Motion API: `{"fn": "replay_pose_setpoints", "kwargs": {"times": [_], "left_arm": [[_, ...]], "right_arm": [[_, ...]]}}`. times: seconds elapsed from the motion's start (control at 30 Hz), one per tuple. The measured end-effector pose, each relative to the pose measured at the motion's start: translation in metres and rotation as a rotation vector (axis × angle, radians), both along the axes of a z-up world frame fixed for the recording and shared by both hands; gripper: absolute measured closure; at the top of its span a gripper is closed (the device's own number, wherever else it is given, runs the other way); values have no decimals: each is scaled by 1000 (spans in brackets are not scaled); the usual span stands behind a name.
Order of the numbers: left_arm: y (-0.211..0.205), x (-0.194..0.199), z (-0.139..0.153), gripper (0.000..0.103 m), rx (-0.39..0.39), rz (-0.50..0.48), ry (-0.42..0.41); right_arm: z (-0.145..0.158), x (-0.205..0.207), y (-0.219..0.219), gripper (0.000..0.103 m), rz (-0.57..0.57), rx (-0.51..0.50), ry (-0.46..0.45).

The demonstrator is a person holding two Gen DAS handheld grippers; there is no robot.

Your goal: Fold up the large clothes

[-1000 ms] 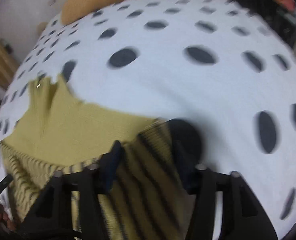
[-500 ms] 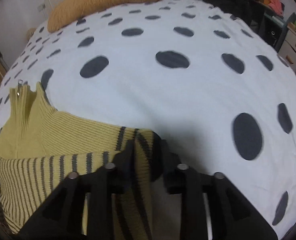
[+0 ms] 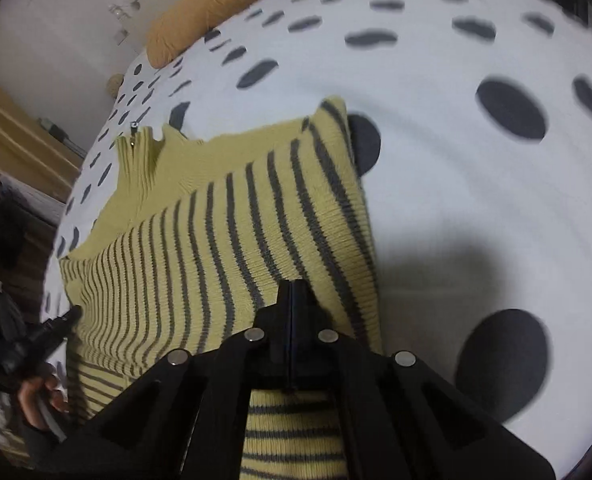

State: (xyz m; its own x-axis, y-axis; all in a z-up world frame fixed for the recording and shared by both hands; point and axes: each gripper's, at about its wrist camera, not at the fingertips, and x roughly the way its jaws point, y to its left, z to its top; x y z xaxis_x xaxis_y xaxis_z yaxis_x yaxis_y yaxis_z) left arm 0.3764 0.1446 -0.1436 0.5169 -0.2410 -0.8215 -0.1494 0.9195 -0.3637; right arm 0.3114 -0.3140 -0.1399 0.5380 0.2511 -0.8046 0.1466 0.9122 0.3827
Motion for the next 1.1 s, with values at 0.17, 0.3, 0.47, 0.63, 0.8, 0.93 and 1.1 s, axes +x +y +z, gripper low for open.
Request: {"fn": "replay_pose_setpoints", "kwargs": {"times": [0.17,0.3,0.47,0.63,0.8,0.93,1.1], "left_arm": [[-1,-45,37,5,204,23,-99],[27,-66,37,4,189,-11,-101],[39,-81,-7,7,236,-106,25],[31,-129,-23,17,282,-130,27],[29,-195,-20,32,237,-102,36],[20,-244,-16,33,251,-79,12],[15,-284,-18,32,223,-13,-29]], "right_arm": [[33,-33,-2,35,-51,-186,-93],[22,-38,-34,30,4,-13,-71],[-12,-50,-33,30,98,93,0],[-36,-81,-9,44,172,29,41],[-34,-140,4,58,192,40,33],[-33,-188,13,59,194,33,-9],[-36,-234,21,59,174,55,-39]]}}
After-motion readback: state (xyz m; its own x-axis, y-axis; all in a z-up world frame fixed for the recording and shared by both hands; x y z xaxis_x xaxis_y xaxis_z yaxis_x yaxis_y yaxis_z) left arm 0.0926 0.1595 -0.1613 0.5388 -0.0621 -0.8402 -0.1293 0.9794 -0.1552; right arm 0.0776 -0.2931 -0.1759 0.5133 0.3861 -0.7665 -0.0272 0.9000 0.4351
